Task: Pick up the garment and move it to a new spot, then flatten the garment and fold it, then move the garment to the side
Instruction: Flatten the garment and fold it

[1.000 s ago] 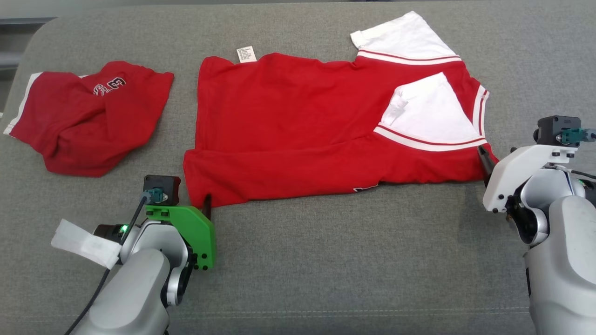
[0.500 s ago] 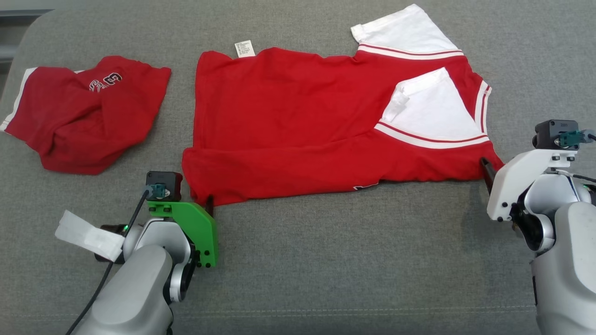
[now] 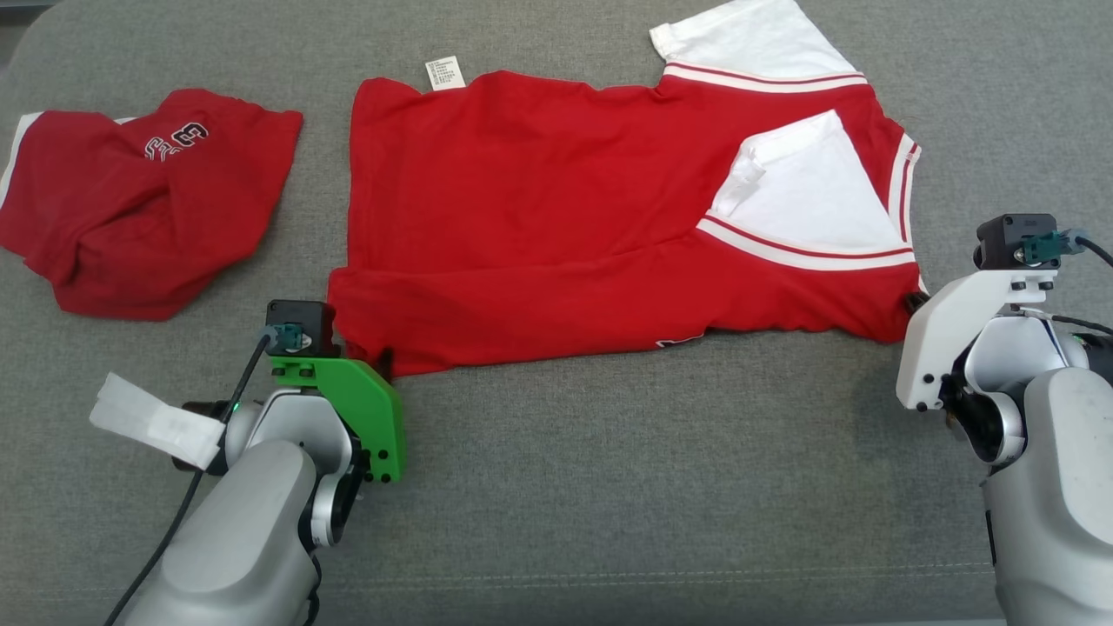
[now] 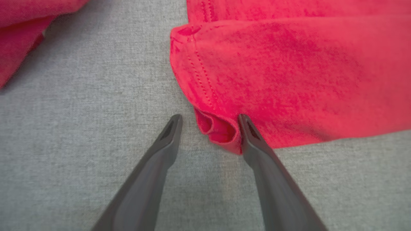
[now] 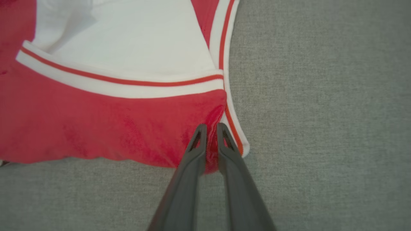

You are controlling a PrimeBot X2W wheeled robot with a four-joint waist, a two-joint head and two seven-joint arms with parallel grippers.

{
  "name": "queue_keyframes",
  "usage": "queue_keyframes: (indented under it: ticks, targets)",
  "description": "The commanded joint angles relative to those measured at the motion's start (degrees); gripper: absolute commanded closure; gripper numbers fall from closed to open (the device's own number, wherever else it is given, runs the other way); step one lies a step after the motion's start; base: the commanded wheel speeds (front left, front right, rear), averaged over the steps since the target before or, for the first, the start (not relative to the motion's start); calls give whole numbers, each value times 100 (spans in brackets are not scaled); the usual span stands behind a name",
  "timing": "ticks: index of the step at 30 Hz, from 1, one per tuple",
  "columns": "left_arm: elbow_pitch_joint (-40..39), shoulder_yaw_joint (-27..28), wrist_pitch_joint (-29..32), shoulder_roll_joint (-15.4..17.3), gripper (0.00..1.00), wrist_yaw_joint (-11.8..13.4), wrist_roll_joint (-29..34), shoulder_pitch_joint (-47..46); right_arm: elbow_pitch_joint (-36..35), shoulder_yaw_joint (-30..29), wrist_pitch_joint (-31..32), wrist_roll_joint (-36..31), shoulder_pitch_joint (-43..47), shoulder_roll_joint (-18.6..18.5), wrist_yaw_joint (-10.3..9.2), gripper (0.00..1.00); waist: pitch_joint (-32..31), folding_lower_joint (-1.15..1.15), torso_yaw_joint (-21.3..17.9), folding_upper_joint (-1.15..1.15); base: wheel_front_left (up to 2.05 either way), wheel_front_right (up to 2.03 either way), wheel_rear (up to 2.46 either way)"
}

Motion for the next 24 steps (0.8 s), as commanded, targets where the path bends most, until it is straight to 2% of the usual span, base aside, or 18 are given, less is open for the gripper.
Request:
queue_keyframes:
  ticks: [1,12,24]
  targets:
    - [111,-72,107,-39,100,-43,-39,61,43,3,50,-26,-20,-25,-2,100,3,0,12,0,0,0,0]
    - [31,-3,171,73,100,-164,-319,451,-127,-123,182,288,591,-59,-2,100,-395,0,-1,0,0,0,0]
    - [-524,-41,459,499,100,-196,-581,1221,-1131,-65,370,749,1883,-101,-3,100,-984,0,-243,0,0,0,0]
